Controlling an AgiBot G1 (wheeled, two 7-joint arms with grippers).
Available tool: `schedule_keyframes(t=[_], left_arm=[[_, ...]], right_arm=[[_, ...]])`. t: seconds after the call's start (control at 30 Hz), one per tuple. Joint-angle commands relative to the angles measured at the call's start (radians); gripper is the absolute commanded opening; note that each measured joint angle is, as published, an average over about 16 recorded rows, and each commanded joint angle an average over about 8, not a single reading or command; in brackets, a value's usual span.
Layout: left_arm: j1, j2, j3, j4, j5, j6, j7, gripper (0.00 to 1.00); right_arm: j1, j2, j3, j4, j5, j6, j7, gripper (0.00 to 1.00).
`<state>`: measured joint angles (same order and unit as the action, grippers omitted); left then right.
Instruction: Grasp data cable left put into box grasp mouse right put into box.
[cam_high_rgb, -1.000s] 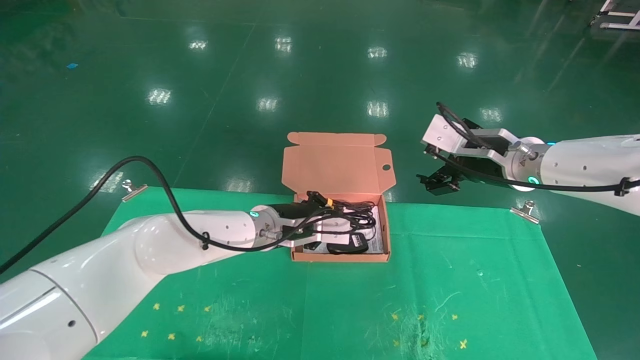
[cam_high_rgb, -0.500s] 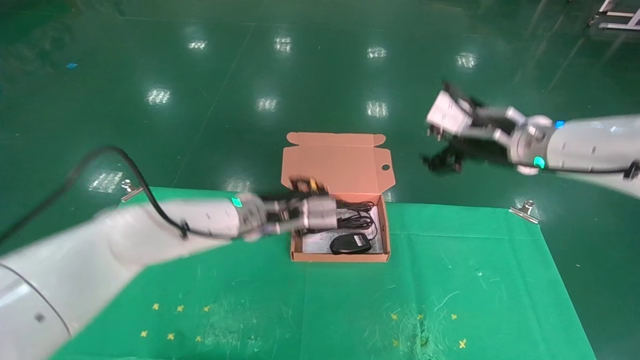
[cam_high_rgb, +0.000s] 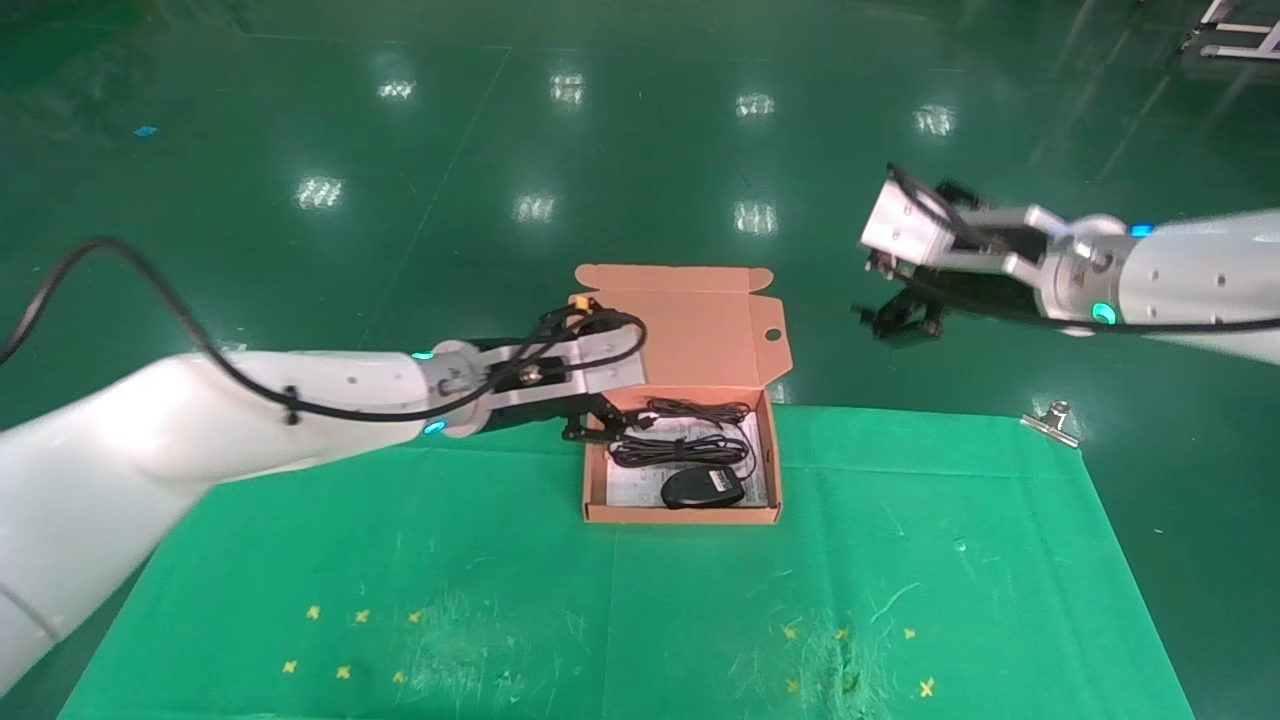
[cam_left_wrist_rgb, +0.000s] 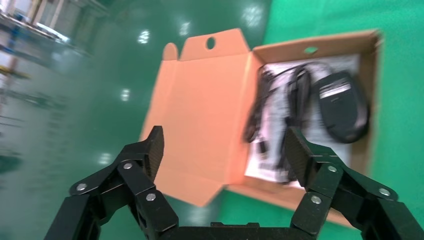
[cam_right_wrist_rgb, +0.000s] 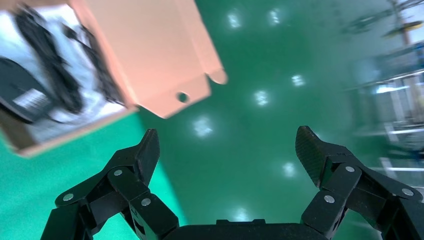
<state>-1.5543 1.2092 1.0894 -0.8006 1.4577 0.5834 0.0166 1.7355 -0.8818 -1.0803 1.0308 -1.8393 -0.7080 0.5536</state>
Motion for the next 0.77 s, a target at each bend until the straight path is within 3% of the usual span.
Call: schedule_keyframes(t=[0.03, 0.77], left_arm=[[0.018, -0.023, -0.031, -0.018, -0.028, 0.035, -0.008, 1.00], [0.208, -0.259, -0.350, -0.209, -0.315, 0.395, -0.088, 1.00]], right_arm=[[-0.023, 0.009, 0.027, 0.009, 0.038, -0.028, -0.013, 1.00], [-0.274, 0.112, 0.332, 0.105, 0.459, -0.327, -0.152, 1.00]])
